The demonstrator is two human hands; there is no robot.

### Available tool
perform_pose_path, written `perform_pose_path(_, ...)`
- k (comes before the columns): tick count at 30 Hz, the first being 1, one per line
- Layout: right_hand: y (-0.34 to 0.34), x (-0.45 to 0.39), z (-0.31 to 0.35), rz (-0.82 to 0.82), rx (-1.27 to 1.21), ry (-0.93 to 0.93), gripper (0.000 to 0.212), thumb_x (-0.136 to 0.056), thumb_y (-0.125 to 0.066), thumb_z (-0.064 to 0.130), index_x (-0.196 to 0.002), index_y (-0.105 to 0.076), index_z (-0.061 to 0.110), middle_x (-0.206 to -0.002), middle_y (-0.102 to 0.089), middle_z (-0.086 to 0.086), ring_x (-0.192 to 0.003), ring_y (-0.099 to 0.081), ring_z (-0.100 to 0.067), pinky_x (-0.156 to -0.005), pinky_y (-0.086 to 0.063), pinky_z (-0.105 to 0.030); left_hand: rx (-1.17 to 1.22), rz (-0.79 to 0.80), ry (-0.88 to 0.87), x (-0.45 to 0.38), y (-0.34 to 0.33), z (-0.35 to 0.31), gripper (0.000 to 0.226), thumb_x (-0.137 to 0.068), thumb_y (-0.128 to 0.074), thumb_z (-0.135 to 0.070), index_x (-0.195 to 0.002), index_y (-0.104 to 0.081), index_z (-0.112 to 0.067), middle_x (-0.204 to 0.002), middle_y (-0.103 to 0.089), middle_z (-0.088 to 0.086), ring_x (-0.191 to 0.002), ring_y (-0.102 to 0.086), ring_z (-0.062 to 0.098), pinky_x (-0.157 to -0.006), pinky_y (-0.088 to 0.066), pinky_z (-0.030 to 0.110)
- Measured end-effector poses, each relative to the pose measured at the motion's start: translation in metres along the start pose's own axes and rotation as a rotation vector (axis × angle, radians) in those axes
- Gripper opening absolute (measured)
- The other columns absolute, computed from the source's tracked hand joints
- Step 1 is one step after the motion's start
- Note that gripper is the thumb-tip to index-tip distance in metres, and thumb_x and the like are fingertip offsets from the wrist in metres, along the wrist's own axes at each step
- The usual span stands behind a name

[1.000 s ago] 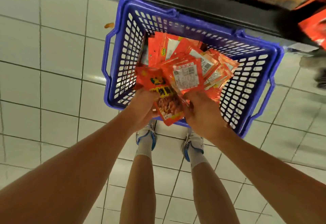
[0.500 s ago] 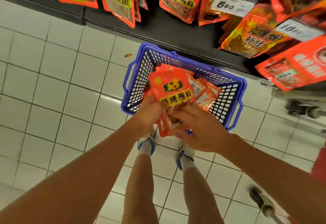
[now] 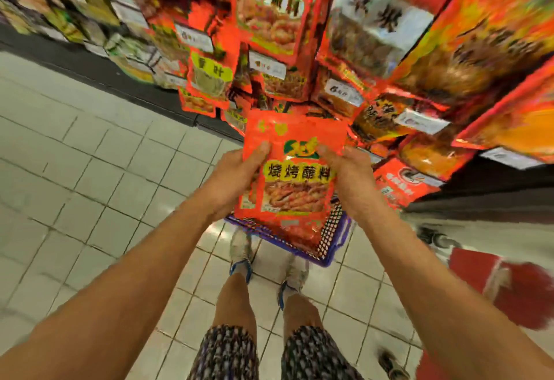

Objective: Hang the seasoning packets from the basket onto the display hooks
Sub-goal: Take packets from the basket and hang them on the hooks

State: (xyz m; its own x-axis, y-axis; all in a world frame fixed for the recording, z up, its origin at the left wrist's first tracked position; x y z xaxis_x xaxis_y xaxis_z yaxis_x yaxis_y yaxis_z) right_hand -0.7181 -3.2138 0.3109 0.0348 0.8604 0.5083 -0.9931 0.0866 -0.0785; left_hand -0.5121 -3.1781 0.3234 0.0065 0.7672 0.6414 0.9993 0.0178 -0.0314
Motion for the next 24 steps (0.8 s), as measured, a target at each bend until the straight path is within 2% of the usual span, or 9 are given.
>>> perform_pose_path(4, 0.007, 0.041, 0.109, -0.026, -0.047, 0.167, 0.027, -0.067, -0.083, 0.029, -0.091, -0.078, 0.017, -0.107, -0.075, -0.021, -0.094, -0.069, -0.032, -0.093, -0.053, -0.064, 0.036, -0.105, -0.172, 0.049, 0.029, -0.097, 0.023, -0.100, -0.060, -0.024, -0.092, -0.076, -0.011, -0.096, -0.078, 0.007, -0.086, -0.072, 0.023, -0.089, -0.057, 0.047)
perform_pose_path(8, 0.002, 0.078, 0.218, -0.039, -0.021, 0.393, 0.017, -0.068, -0.080, 0.023, -0.083, -0.078, 0.030, -0.087, -0.077, 0.003, -0.083, -0.069, -0.024, -0.088, -0.055, -0.053, 0.149, -0.135, -0.330, 0.093, 0.052, -0.183, 0.014, -0.098, -0.056, -0.009, -0.099, -0.069, -0.016, -0.086, -0.076, 0.001, -0.073, -0.073, 0.017, -0.068, -0.060, 0.035)
perform_pose_path(11, -0.016, 0.108, 0.291, -0.031, -0.027, 0.534, 0.022, -0.070, -0.078, 0.037, -0.087, -0.078, 0.023, -0.088, -0.074, -0.003, -0.084, -0.066, -0.025, -0.087, -0.054, -0.060, 0.196, -0.105, -0.456, 0.122, 0.056, -0.243, 0.016, -0.098, -0.056, -0.013, -0.095, -0.071, -0.018, -0.089, -0.077, 0.003, -0.078, -0.075, 0.021, -0.071, -0.061, 0.039)
perform_pose_path(13, -0.025, 0.128, 0.334, -0.063, -0.023, 0.622, 0.036, -0.075, -0.076, 0.046, -0.091, -0.076, 0.014, -0.092, -0.074, -0.007, -0.085, -0.067, -0.026, -0.088, -0.052, -0.063, 0.219, -0.092, -0.552, 0.141, 0.060, -0.283, 0.017, -0.101, -0.057, -0.023, -0.099, -0.073, -0.017, -0.106, -0.077, 0.010, -0.096, -0.074, 0.027, -0.083, -0.060, 0.044)
perform_pose_path(14, -0.030, 0.139, 0.355, -0.086, -0.013, 0.673, 0.032, -0.077, -0.075, 0.047, -0.089, -0.078, 0.018, -0.094, -0.075, -0.007, -0.087, -0.069, -0.028, -0.088, -0.054, -0.062, 0.224, -0.096, -0.595, 0.151, 0.065, -0.303, 0.019, -0.101, -0.057, -0.028, -0.101, -0.073, -0.017, -0.113, -0.075, 0.012, -0.103, -0.072, 0.029, -0.089, -0.058, 0.046)
perform_pose_path(16, -0.041, 0.159, 0.397, -0.112, -0.005, 0.774, 0.012, -0.079, -0.074, 0.041, -0.081, -0.080, 0.030, -0.089, -0.077, -0.002, -0.084, -0.071, -0.026, -0.082, -0.058, -0.052, 0.208, -0.082, -0.696, 0.168, 0.077, -0.342, 0.019, -0.101, -0.058, -0.032, -0.103, -0.073, -0.021, -0.114, -0.076, 0.009, -0.103, -0.073, 0.027, -0.088, -0.059, 0.044)
perform_pose_path(18, -0.053, 0.175, 0.436, -0.135, 0.002, 0.864, 0.008, -0.078, -0.073, 0.034, -0.072, -0.078, 0.033, -0.077, -0.074, 0.005, -0.074, -0.065, -0.018, -0.072, -0.054, -0.042, 0.205, -0.075, -0.788, 0.182, 0.094, -0.376, 0.016, -0.100, -0.060, -0.031, -0.105, -0.073, -0.022, -0.108, -0.077, 0.003, -0.096, -0.074, 0.020, -0.081, -0.060, 0.038)
perform_pose_path(21, -0.066, 0.193, 0.487, -0.184, 0.010, 0.966, 0.010, -0.076, -0.072, 0.031, -0.068, -0.075, 0.026, -0.069, -0.071, 0.008, -0.066, -0.062, -0.012, -0.064, -0.052, -0.032, 0.244, -0.106, -0.886, 0.200, 0.122, -0.423, 0.014, -0.097, -0.063, -0.026, -0.096, -0.075, -0.020, -0.093, -0.079, -0.005, -0.082, -0.074, 0.011, -0.069, -0.060, 0.029)
perform_pose_path(24, -0.077, 0.202, 0.530, -0.237, -0.002, 1.044, 0.013, -0.076, -0.071, 0.028, -0.069, -0.069, 0.017, -0.063, -0.070, 0.014, -0.057, -0.061, -0.002, -0.056, -0.051, -0.020, 0.263, -0.072, -0.932, 0.212, 0.135, -0.461, 0.016, -0.095, -0.065, -0.025, -0.087, -0.078, -0.023, -0.084, -0.078, -0.005, -0.072, -0.074, 0.011, -0.064, -0.059, 0.030)
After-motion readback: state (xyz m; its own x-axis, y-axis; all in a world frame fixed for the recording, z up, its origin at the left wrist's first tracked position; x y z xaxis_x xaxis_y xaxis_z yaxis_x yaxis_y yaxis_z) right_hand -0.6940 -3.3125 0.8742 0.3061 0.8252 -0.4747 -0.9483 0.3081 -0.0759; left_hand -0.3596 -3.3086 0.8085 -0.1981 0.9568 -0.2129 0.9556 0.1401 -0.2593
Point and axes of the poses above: each hand's wrist, its own x-axis away from the middle knuckle, its own y-axis out of the back of the hand, z = x × y, the point moved 10 cm from there along -x, towards the middle knuckle
